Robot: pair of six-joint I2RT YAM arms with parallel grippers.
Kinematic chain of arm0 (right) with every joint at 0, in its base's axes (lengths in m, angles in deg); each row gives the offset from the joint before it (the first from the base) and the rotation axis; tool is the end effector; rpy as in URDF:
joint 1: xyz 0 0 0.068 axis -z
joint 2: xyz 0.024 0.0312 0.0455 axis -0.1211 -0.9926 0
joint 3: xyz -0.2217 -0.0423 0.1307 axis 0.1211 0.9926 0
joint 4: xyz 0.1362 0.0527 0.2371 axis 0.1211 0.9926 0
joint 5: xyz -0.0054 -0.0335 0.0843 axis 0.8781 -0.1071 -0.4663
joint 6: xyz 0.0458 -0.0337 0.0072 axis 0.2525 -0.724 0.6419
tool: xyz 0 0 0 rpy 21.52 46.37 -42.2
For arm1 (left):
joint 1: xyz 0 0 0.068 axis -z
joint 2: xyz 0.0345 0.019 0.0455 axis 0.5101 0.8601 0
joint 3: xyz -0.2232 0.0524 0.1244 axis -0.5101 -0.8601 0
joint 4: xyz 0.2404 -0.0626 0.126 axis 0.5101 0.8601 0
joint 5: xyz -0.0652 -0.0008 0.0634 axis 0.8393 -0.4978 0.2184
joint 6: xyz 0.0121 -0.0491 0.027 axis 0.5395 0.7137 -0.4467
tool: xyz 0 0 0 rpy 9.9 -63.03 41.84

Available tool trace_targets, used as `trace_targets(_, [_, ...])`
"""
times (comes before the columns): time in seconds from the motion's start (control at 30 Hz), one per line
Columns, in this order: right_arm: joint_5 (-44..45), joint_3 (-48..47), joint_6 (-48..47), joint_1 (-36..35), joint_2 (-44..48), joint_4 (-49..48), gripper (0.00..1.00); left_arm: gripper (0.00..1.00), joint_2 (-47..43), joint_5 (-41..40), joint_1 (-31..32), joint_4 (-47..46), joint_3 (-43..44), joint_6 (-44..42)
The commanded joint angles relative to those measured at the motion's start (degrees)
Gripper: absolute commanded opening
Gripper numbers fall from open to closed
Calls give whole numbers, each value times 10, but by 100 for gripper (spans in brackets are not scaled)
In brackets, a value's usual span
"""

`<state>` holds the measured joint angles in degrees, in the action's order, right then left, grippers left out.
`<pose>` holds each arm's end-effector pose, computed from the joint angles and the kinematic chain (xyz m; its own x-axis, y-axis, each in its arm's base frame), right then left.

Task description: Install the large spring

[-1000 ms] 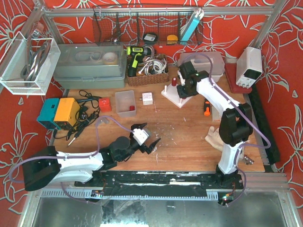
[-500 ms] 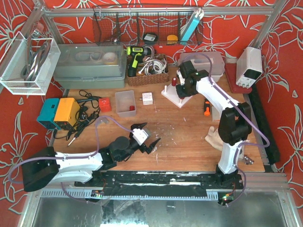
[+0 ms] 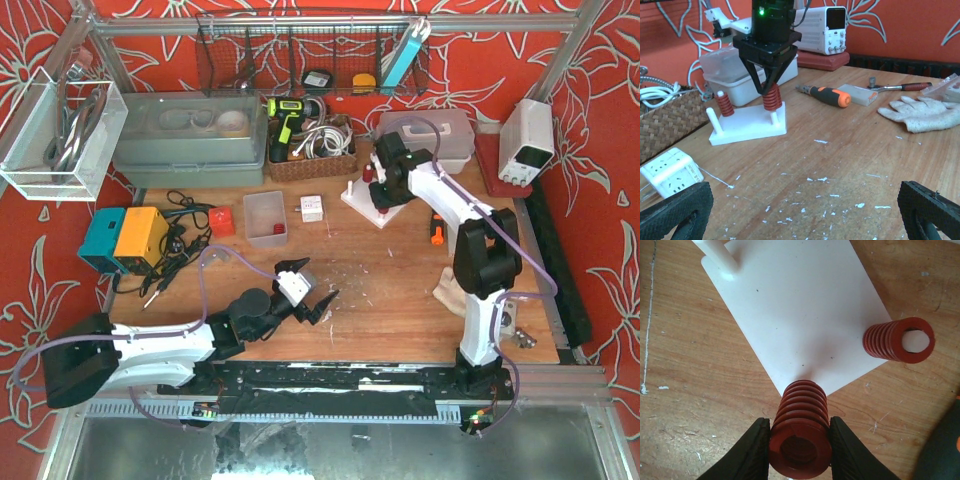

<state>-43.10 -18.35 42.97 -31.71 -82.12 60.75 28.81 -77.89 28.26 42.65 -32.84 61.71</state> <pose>0.4023 0.1852 0.2321 -0.8627 -0.2124 -0.4590 -0.2745 0.9588 0.0724 0.1256 -0.1878 0.1743 0.0952 0.1399 -0.9856 0.6858 0.7084 0.1667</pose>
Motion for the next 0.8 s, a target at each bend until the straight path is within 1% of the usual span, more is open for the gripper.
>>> trace_targets(0.0, [9, -15, -4, 4, -22, -1, 16, 100, -10, 0, 1, -4, -3, -8])
trace_targets(0.1, [10, -24, -3, 3, -29, 4, 30, 100, -8, -1, 1, -5, -3, -10])
trace_targets(0.23, [15, -42, -7, 3, -28, 22, 39, 100, -8, -7, 1, 2, 1, -12])
trace_targets(0.33, [17, -45, 0, 3, -4, 30, 46, 100, -11, -13, 1, 3, 0, -14])
trace_targets(0.43, [17, -30, 7, 3, 35, 33, 55, 100, -12, -35, 1, 3, 3, -3])
trace_targets(0.5, [19, -4, 16, 3, 72, 30, 60, 100, -13, -46, 1, 15, 10, 11])
trace_targets(0.57, [9, 42, 32, 1, 120, 8, 64, 100, -34, -69, 1, 33, 19, 27])
trace_targets(0.67, [-18, 130, 52, -6, 202, -38, 69, 100, -28, -131, 1, 20, 17, 37])
trace_targets(0.73, [-27, 185, 62, -14, 252, -68, 76, 100, -22, -172, -9, 30, 32, 56])
trace_targets(0.77, [-31, 212, 65, -18, 277, -81, 82, 100, -22, -180, -16, 56, 49, 83])
